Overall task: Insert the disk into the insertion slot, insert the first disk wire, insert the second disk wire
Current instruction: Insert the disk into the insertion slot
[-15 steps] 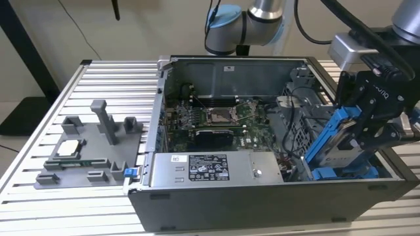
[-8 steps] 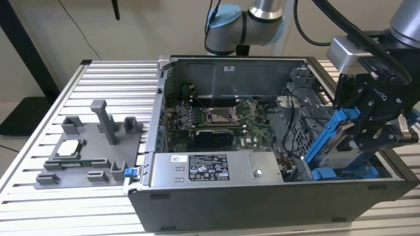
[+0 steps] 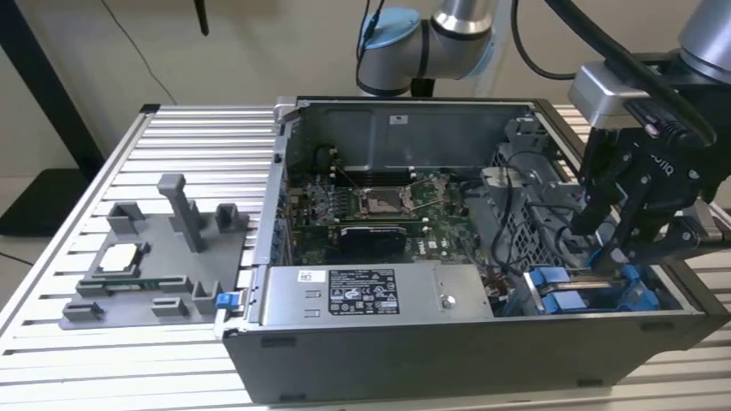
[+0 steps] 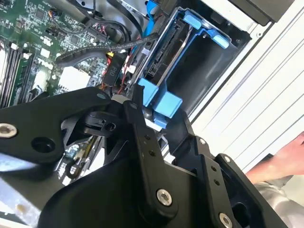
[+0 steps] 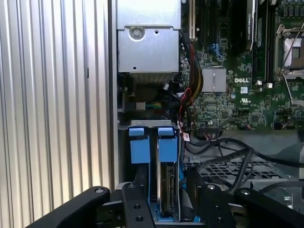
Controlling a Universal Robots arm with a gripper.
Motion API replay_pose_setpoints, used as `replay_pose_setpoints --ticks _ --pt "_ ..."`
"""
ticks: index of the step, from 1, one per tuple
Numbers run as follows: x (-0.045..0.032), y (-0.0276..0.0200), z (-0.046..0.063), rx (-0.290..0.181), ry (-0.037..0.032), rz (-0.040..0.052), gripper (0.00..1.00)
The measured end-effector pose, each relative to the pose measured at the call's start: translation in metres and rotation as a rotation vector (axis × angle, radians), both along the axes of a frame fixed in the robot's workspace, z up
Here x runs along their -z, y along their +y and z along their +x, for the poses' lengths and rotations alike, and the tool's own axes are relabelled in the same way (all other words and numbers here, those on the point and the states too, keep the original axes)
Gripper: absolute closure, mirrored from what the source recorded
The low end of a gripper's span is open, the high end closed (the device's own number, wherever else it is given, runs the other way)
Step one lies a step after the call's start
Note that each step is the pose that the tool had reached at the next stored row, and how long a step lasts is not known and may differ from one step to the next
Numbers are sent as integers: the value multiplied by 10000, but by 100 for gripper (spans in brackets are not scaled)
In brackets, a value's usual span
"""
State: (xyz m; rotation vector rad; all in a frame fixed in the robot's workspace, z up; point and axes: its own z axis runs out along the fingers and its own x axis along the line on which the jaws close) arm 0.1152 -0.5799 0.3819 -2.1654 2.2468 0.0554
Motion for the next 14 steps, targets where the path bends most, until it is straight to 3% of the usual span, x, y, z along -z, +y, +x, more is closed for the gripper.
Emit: replay_pose_setpoints --ticks 7,14 --pt "-99 11 0 -1 0 0 0" --pt "-134 112 0 0 -1 4 0"
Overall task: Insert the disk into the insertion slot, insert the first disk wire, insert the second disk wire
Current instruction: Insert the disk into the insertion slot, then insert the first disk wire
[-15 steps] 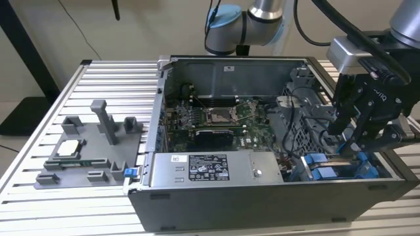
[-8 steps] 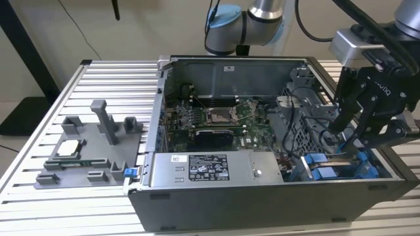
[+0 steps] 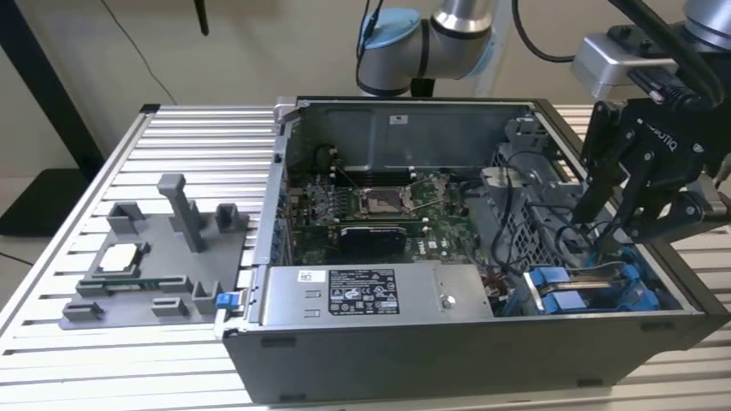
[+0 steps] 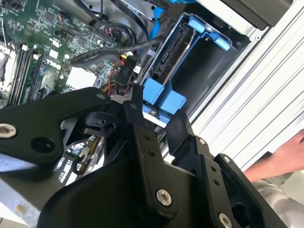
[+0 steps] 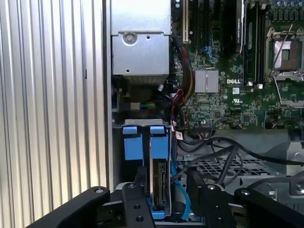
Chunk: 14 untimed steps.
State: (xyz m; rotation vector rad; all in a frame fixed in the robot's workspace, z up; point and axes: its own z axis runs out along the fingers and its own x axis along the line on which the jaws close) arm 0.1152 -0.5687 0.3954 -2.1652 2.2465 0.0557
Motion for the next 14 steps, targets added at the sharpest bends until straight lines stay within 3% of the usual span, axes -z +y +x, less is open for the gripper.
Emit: replay_pose_setpoints --ticks 5,10,14 --pt "0 89 10 0 -29 65 0" --pt "9 136 55 0 -51 228 0" --pt "45 172 76 0 -57 293 0"
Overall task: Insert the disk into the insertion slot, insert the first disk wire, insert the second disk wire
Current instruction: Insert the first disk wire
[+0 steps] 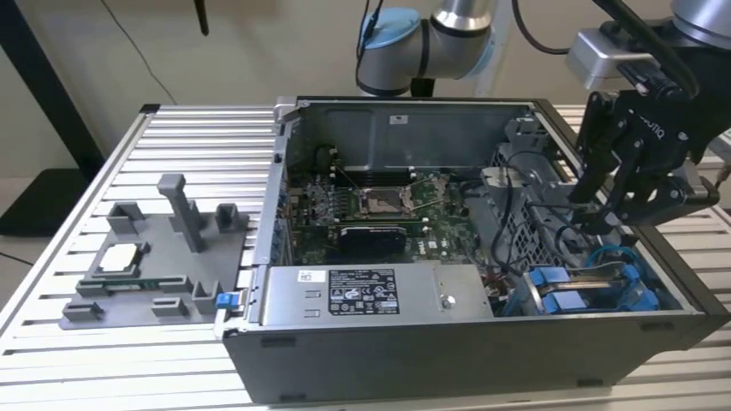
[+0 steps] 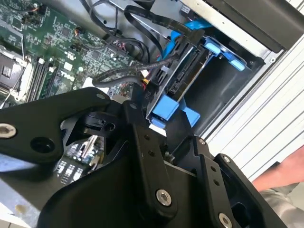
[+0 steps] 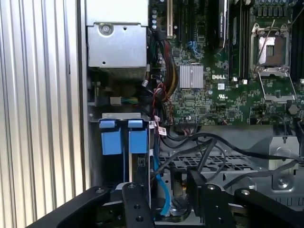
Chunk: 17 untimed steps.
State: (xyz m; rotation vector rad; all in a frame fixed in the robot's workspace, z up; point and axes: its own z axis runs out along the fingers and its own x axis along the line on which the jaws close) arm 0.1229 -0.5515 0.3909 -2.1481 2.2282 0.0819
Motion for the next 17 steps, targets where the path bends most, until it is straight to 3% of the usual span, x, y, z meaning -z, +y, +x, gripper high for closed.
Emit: replay_pose_setpoints --ticks 5,11,13,14,17 --pt "27 47 15 -6 -11 60 0" --pt "32 48 28 -285 -17 61 0" --pt "36 48 30 -389 -63 62 0" --pt "37 48 30 -423 -98 67 100" --pt "42 48 30 -453 -201 120 100"
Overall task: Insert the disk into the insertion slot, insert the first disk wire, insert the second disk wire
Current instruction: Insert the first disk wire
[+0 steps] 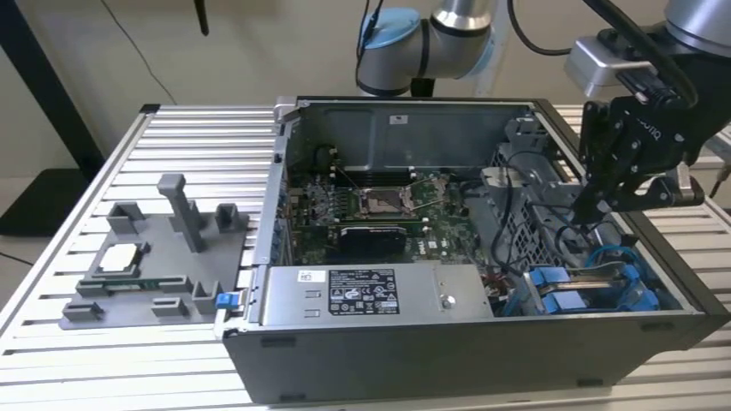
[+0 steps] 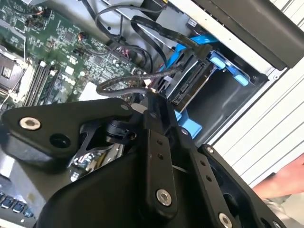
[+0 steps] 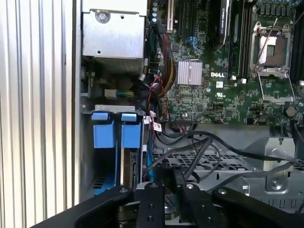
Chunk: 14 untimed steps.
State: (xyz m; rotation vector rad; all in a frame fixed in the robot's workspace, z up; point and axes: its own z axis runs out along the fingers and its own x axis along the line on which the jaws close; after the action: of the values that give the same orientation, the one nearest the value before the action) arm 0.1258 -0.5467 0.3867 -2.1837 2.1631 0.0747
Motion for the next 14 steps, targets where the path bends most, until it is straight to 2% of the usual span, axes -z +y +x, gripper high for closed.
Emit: replay_pose_setpoints --ticks 4,7,11,14 --pt "9 0 0 0 -86 115 100" --pt "28 -11 0 1 -101 257 100" --pt "47 -48 33 2 -98 279 100" --pt "59 -95 77 2 -56 280 100"
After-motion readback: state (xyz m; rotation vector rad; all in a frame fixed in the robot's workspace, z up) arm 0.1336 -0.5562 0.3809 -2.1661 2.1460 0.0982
